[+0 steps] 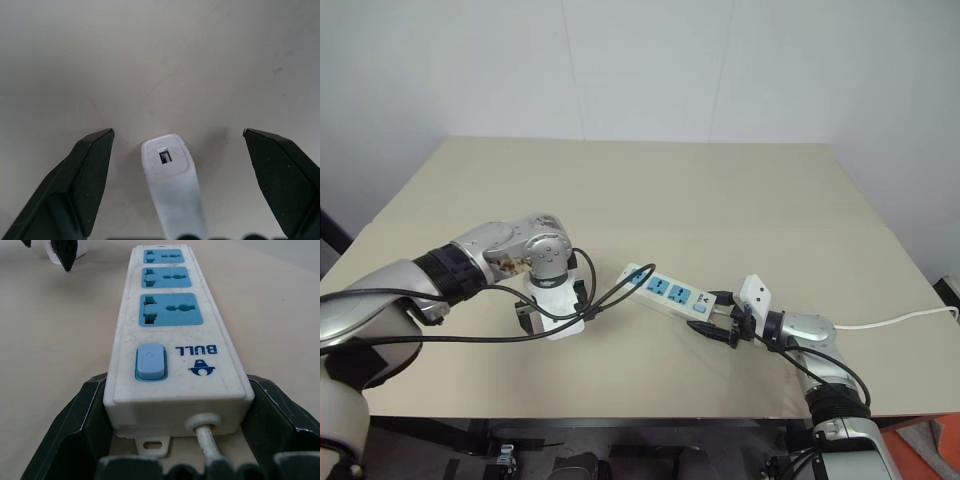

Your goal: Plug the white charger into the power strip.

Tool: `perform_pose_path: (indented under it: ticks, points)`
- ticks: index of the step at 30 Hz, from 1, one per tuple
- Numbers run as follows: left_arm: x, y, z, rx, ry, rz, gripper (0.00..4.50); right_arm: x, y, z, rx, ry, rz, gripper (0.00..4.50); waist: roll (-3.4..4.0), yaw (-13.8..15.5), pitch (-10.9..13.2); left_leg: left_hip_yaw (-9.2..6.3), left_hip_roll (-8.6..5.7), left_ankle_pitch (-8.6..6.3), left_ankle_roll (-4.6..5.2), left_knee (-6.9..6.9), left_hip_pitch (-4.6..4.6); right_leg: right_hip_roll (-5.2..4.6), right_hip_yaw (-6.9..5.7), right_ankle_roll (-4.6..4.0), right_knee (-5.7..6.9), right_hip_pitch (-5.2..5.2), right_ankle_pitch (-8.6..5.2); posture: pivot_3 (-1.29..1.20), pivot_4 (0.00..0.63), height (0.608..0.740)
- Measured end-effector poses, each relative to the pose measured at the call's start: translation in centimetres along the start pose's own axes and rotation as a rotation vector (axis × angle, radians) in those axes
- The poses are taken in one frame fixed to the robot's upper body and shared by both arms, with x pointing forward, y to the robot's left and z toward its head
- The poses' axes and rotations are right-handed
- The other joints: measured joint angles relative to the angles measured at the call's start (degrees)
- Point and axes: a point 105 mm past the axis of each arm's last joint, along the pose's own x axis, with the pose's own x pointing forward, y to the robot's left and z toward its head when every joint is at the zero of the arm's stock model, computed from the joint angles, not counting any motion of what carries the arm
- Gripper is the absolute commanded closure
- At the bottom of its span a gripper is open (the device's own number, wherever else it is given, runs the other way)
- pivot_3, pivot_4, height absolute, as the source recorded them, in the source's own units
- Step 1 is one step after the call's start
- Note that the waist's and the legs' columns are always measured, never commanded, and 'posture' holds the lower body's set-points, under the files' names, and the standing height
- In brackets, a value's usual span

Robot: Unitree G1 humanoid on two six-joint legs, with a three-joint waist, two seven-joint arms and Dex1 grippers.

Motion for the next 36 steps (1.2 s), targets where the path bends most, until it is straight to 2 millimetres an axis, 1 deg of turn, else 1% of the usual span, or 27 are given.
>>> perform_pose_path:
  ticks: [9, 19, 20, 23, 26, 27, 30, 31, 36]
  points:
    - [0.03, 0.27, -0.41, -0.010, 0.044, 0.018, 0.00, -0.05, 0.03, -0.01, -0.005, 0.001, -0.007, 1.10, 0.00, 0.0, 0.0, 0.00, 0.00, 0.00, 0.00, 0.00, 0.01, -0.01, 0.00, 0.00, 0.00, 0.02, 0.00, 0.00, 0.150, 0.740]
    - [0.03, 0.41, -0.25, -0.029, 0.059, 0.021, 0.00, -0.06, 0.03, -0.04, -0.006, 0.002, -0.009, 1.10, 0.01, 0.1, 0.0, -0.03, 0.00, 0.00, 0.00, 0.00, 0.04, -0.01, 0.00, 0.00, 0.01, 0.05, 0.00, 0.00, 0.150, 0.740]
    - [0.05, 0.42, -0.26, -0.034, 0.059, 0.021, 0.37, -0.06, 0.03, -0.04, -0.006, 0.002, -0.009, 1.10, 0.01, 0.1, 0.0, -0.02, 0.00, 0.00, 0.00, 0.00, 0.04, -0.01, 0.00, 0.00, 0.01, 0.05, 0.00, 0.00, 0.150, 0.740]
    - [0.10, 0.42, -0.27, -0.037, 0.060, 0.019, 1.19, -0.05, 0.04, -0.02, -0.006, 0.001, -0.009, 1.10, 0.01, 0.0, 0.0, -0.02, 0.00, 0.00, 0.00, 0.00, 0.04, 0.00, 0.00, 0.00, 0.01, 0.04, 0.00, 0.00, 0.150, 0.740]
    - [0.23, 0.35, -0.39, -0.039, 0.074, 0.011, 2.17, -0.05, 0.04, -0.02, -0.007, 0.001, -0.009, 1.10, 0.01, 0.0, 0.0, -0.02, 0.00, 0.00, 0.00, 0.00, 0.03, -0.01, 0.00, 0.00, 0.01, 0.04, 0.00, 0.00, 0.150, 0.740]
    - [0.26, 0.38, -0.42, -0.038, 0.079, 0.010, 2.41, -0.05, 0.04, -0.02, -0.007, 0.002, -0.009, 1.10, 0.01, 0.0, 0.0, -0.02, 0.00, 0.00, 0.00, 0.00, 0.04, -0.01, 0.00, 0.00, 0.01, 0.04, 0.00, 0.00, 0.150, 0.740]
    - [0.33, 0.57, -0.46, -0.035, 0.094, 0.007, 3.37, -0.03, 0.04, -0.01, -0.007, 0.002, -0.008, 1.10, 0.01, 0.0, 0.0, -0.01, 0.00, 0.00, 0.00, 0.00, 0.04, 0.00, 0.00, 0.00, 0.01, 0.04, 0.00, 0.00, 0.150, 0.740]
    - [0.33, 0.57, -0.47, -0.035, 0.094, 0.007, 3.47, -0.02, 0.05, -0.01, -0.008, 0.002, -0.008, 1.10, 0.01, 0.0, 0.0, -0.01, 0.00, 0.00, 0.00, 0.00, 0.04, 0.00, 0.00, 0.00, 0.01, 0.04, 0.00, 0.00, 0.150, 0.740]
    - [0.31, 0.56, -0.52, -0.043, 0.092, 0.016, 3.47, -0.02, 0.02, -0.02, -0.007, 0.002, -0.008, 1.10, 0.01, 0.0, 0.0, -0.02, 0.00, 0.00, 0.00, 0.00, 0.04, -0.01, 0.00, 0.00, 0.02, 0.05, 0.00, 0.00, 0.150, 0.740]
